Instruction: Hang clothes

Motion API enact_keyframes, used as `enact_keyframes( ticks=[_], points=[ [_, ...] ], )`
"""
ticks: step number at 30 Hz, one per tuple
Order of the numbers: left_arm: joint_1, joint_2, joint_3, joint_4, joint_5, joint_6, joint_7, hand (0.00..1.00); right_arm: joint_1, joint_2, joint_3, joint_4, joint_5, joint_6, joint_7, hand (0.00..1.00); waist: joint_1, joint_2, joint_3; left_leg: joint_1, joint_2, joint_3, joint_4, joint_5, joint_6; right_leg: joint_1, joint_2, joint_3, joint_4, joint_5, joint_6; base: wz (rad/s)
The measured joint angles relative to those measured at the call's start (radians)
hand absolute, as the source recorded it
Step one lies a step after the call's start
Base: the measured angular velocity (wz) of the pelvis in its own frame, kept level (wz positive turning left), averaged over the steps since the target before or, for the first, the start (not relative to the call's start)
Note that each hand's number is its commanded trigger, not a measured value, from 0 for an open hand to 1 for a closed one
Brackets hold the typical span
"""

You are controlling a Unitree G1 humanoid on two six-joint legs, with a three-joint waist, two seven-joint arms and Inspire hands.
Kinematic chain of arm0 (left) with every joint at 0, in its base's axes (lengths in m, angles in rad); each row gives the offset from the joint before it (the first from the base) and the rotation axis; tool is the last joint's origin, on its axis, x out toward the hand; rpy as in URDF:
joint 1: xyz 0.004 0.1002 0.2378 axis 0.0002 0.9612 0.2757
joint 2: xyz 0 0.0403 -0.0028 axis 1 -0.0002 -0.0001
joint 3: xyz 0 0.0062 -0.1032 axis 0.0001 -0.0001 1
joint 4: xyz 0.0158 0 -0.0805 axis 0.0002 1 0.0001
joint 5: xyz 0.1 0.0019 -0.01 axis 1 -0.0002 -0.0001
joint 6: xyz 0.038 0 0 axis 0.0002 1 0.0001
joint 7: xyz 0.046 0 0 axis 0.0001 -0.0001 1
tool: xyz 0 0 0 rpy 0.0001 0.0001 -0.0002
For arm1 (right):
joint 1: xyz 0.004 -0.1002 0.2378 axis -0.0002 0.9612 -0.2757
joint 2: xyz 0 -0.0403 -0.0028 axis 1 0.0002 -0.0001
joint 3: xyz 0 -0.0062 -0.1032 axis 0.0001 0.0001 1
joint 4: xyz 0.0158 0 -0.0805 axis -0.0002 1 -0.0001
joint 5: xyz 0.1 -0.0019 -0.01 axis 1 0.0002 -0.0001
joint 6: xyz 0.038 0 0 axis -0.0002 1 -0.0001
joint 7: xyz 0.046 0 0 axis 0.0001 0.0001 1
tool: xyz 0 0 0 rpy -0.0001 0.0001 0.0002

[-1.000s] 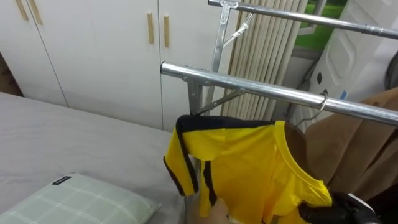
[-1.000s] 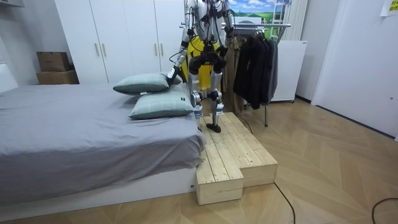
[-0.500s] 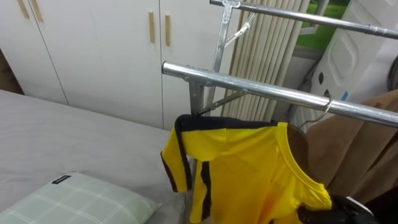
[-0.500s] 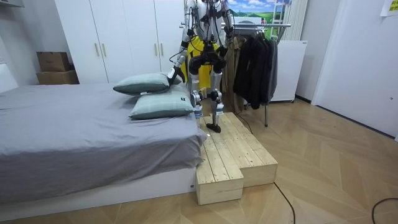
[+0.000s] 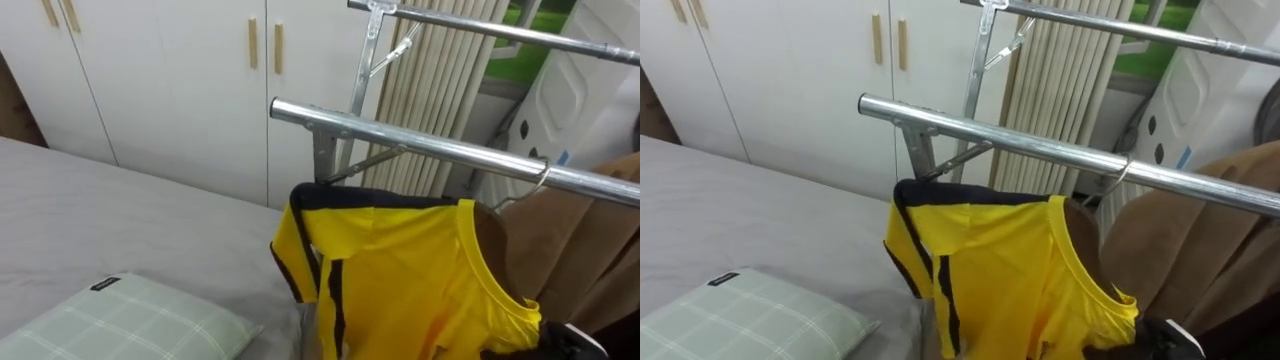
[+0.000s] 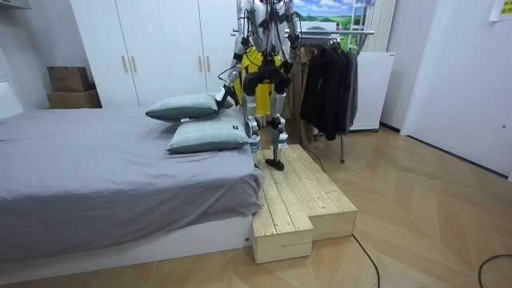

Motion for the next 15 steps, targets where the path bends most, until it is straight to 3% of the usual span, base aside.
enact_keyframes(
  ticks=[6, 15],
  points=[
    [-0.001, -0.001, 0.000, 0.000, 0.001, 0.000, 0.000, 0.00, -0.002, 0.000, -0.001, -0.016, -0.015, 0.001, -0.063, 0.00, 0.000, 0.010, 0.0017, 0.000, 0.000, 0.002, -0.001, 0.000, 0.000, 0.000, 0.000, 0.004, 0.000, 0.000, 0.000, -0.01],
    [-0.001, -0.002, 0.000, -0.008, 0.001, 0.000, -0.001, 0.00, -0.001, 0.000, -0.001, -0.248, -0.037, 0.003, -0.127, 0.00, -0.003, 0.015, 0.0018, -0.002, 0.002, 0.010, -0.001, 0.000, 0.000, -0.003, 0.002, 0.009, -0.001, 0.000, -0.001, -0.02]
  ],
)
